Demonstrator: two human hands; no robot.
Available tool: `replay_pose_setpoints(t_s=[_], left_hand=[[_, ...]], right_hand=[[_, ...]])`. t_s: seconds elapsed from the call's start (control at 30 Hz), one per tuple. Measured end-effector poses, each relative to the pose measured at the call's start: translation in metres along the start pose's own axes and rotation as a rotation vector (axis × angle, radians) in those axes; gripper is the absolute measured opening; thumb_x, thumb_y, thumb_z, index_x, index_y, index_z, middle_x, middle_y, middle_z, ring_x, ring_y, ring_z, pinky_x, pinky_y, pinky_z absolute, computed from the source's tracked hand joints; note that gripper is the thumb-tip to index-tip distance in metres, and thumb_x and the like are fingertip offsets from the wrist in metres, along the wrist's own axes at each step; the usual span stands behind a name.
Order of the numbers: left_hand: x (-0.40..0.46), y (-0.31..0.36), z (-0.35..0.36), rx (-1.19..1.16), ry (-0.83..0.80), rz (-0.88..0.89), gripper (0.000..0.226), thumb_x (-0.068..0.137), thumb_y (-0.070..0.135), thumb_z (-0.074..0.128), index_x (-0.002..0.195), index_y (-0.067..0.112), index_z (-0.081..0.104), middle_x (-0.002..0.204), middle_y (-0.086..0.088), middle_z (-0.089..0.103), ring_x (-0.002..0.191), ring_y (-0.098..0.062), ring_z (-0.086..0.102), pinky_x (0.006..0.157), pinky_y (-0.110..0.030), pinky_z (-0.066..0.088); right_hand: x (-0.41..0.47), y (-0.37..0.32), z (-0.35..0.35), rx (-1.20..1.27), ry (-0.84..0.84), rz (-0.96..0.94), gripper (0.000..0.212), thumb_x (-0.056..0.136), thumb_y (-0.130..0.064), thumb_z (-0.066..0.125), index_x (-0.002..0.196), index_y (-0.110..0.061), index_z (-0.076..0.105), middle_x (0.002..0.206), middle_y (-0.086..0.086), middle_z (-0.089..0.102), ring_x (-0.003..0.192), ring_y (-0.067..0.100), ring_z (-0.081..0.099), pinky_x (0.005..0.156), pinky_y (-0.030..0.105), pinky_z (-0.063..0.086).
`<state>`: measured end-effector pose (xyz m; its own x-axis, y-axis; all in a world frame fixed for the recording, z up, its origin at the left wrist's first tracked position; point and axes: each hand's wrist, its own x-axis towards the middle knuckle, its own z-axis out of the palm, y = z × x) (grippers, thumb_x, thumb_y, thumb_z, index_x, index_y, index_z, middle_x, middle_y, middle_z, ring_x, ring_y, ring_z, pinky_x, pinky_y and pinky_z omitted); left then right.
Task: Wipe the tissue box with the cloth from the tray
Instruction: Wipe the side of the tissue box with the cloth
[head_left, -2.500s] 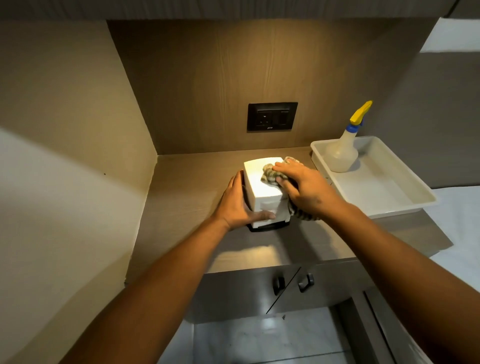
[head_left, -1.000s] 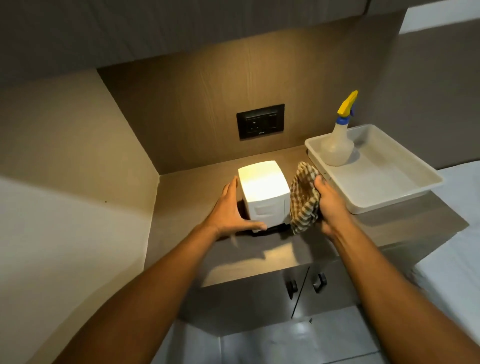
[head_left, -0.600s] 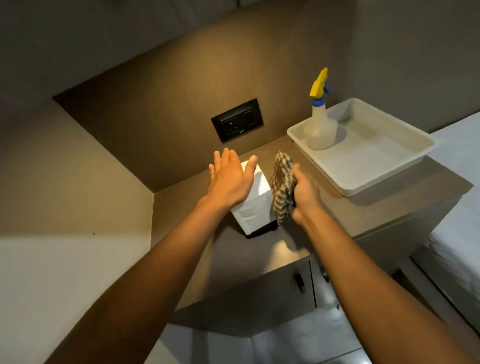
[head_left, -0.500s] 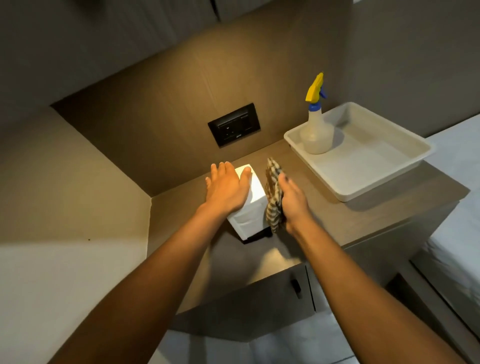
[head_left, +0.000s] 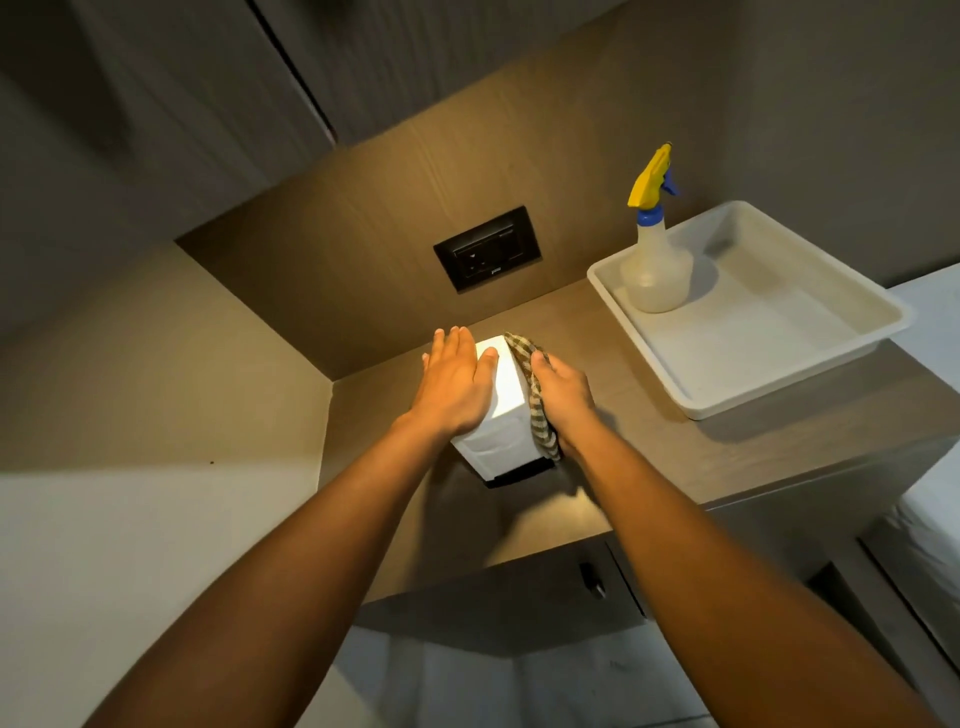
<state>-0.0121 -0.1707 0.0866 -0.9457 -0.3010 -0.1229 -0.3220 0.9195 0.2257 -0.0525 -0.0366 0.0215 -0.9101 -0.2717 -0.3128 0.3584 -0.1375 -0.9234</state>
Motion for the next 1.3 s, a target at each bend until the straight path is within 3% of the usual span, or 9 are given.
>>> replay_pose_setpoints(t_s=[0.2, 0.43, 0.53, 0.63, 0.73, 0.83, 1.1, 1.2, 1.3], left_hand=[[-0.001, -0.002, 0.004, -0.005, 0.006, -0.008, 0.071, 0.111, 0.052, 0.018, 0.166, 0.01, 0.008, 0.176, -0.007, 0.002, 0.162, -0.023, -0.008, 0.126, -0.042, -0.005], [-0.002, 0.0, 0.001, 0.0, 0.005, -0.012, 0.069, 0.112, 0.047, 0.019, 0.166, 0.006, 0.008, 0.176, -0.011, 0.003, 0.162, -0.026, -0.008, 0.128, -0.045, -0.003], [-0.003, 0.0, 0.0, -0.007, 0.003, -0.026, 0.068, 0.112, 0.046, 0.019, 0.166, 0.006, 0.008, 0.176, -0.01, 0.004, 0.162, -0.026, -0.008, 0.128, -0.045, -0.004], [-0.002, 0.0, 0.0, -0.017, 0.006, -0.036, 0.067, 0.112, 0.046, 0.019, 0.166, 0.007, 0.009, 0.176, -0.009, 0.005, 0.162, -0.024, -0.007, 0.127, -0.042, -0.005], [-0.002, -0.001, 0.002, -0.037, 0.018, -0.034, 0.065, 0.113, 0.043, 0.02, 0.166, 0.008, 0.011, 0.176, -0.007, 0.006, 0.162, -0.023, -0.007, 0.127, -0.041, -0.005], [-0.003, -0.003, 0.003, -0.048, 0.03, -0.031, 0.064, 0.113, 0.042, 0.02, 0.166, 0.008, 0.012, 0.176, -0.008, 0.007, 0.162, -0.023, -0.007, 0.128, -0.042, -0.004], [-0.004, -0.002, 0.002, -0.042, 0.032, -0.015, 0.064, 0.113, 0.042, 0.02, 0.166, 0.007, 0.012, 0.176, -0.009, 0.007, 0.162, -0.025, -0.007, 0.129, -0.044, -0.003], [-0.004, -0.001, 0.002, -0.031, 0.029, -0.02, 0.063, 0.113, 0.04, 0.02, 0.166, 0.006, 0.012, 0.176, -0.01, 0.007, 0.162, -0.025, -0.006, 0.13, -0.044, -0.003], [-0.002, 0.001, 0.002, -0.022, 0.023, -0.037, 0.065, 0.113, 0.044, 0.02, 0.166, 0.008, 0.012, 0.176, -0.007, 0.007, 0.162, -0.024, -0.006, 0.128, -0.043, -0.003]], right_hand=[[-0.029, 0.033, -0.003, 0.051, 0.099, 0.021, 0.025, 0.096, -0.048, 0.047, 0.097, -0.033, 0.067, 0.101, 0.001, 0.068, 0.094, 0.015, 0.063, 0.082, 0.036, 0.056], [-0.027, 0.005, 0.012, 0.035, 0.078, -0.236, 0.034, 0.094, -0.045, 0.049, 0.117, -0.028, 0.067, 0.1, -0.013, 0.071, 0.093, 0.004, 0.065, 0.076, 0.024, 0.054], [0.0, -0.01, 0.013, 0.019, -0.029, -0.167, 0.035, 0.097, -0.039, 0.05, 0.123, -0.023, 0.066, 0.111, -0.006, 0.071, 0.102, 0.011, 0.064, 0.084, 0.023, 0.051], [0.011, -0.016, 0.01, 0.021, -0.09, -0.074, 0.034, 0.096, -0.041, 0.053, 0.122, -0.024, 0.067, 0.104, -0.001, 0.072, 0.098, 0.017, 0.067, 0.075, 0.026, 0.054], [-0.001, -0.011, 0.006, 0.018, -0.057, -0.138, 0.035, 0.097, -0.037, 0.053, 0.126, -0.022, 0.063, 0.113, -0.004, 0.069, 0.103, 0.012, 0.063, 0.083, 0.023, 0.053], [-0.033, 0.009, 0.001, 0.039, -0.022, -0.211, 0.033, 0.099, -0.033, 0.051, 0.127, -0.021, 0.063, 0.107, -0.008, 0.068, 0.1, 0.007, 0.062, 0.075, 0.011, 0.05], [-0.061, 0.024, -0.003, 0.05, -0.053, -0.364, 0.033, 0.097, -0.028, 0.055, 0.13, -0.026, 0.06, 0.124, -0.006, 0.064, 0.115, 0.004, 0.056, 0.09, 0.016, 0.048], [-0.023, 0.0, 0.003, 0.021, -0.055, -0.246, 0.034, 0.096, -0.035, 0.054, 0.126, -0.024, 0.064, 0.108, -0.014, 0.066, 0.104, 0.005, 0.06, 0.079, 0.013, 0.05], [0.01, -0.012, 0.006, 0.049, -0.081, -0.04, 0.037, 0.096, -0.042, 0.053, 0.126, -0.025, 0.064, 0.112, -0.002, 0.069, 0.104, 0.018, 0.063, 0.088, 0.035, 0.055]])
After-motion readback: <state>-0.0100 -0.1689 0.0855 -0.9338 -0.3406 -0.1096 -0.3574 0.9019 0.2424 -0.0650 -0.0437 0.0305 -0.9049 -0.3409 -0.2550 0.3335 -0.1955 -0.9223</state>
